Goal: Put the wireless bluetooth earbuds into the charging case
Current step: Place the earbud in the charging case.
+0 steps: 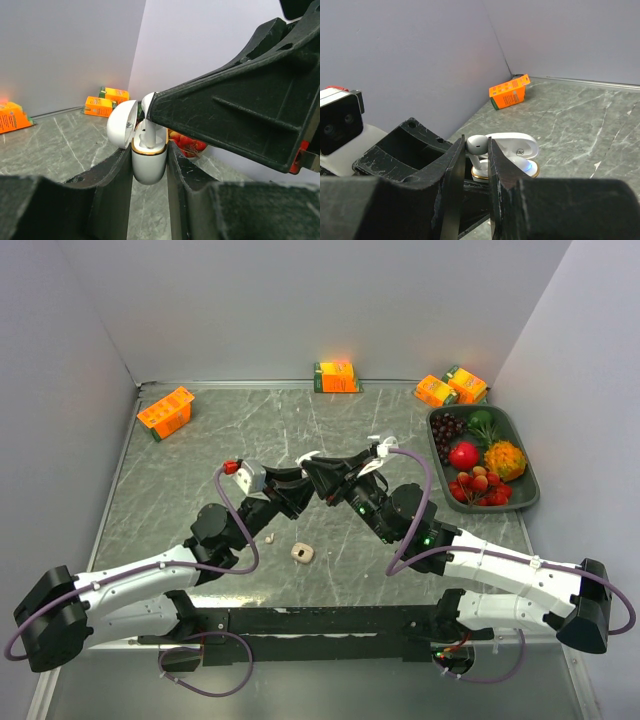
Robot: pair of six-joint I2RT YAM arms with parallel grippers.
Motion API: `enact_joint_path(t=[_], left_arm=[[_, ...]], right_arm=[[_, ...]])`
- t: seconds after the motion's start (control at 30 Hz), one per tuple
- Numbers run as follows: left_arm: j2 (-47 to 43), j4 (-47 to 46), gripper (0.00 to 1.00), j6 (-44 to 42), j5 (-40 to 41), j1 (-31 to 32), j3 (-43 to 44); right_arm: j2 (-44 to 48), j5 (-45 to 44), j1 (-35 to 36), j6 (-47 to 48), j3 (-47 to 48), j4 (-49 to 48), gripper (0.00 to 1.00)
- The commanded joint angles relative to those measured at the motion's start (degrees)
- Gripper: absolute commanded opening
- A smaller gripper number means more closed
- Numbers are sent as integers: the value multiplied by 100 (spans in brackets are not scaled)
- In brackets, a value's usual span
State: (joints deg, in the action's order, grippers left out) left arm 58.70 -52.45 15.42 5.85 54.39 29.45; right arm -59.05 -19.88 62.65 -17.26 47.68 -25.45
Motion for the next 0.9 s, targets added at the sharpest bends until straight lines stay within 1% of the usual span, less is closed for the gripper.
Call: enact_joint_path(t=[0.0,0.17,0.3,0.57,0.87], left_arm=[[-131,-714,1,-206,-145,-16,-1],[1,-1083,1,-531,-531,-16,-211],[124,-1452,1,-768,-532,-16,-414],[151,-1347,1,-856,-532,-25,-370],[133,-1400,1,-646,-541,-16,-291]], right_arm=[[77,107,63,21,101,251,0],[113,107,63,29,75,216,0],[191,116,63,64,66,190,0],[227,116,72,73,48,225,0],[218,98,107,-6,-31,190,0]])
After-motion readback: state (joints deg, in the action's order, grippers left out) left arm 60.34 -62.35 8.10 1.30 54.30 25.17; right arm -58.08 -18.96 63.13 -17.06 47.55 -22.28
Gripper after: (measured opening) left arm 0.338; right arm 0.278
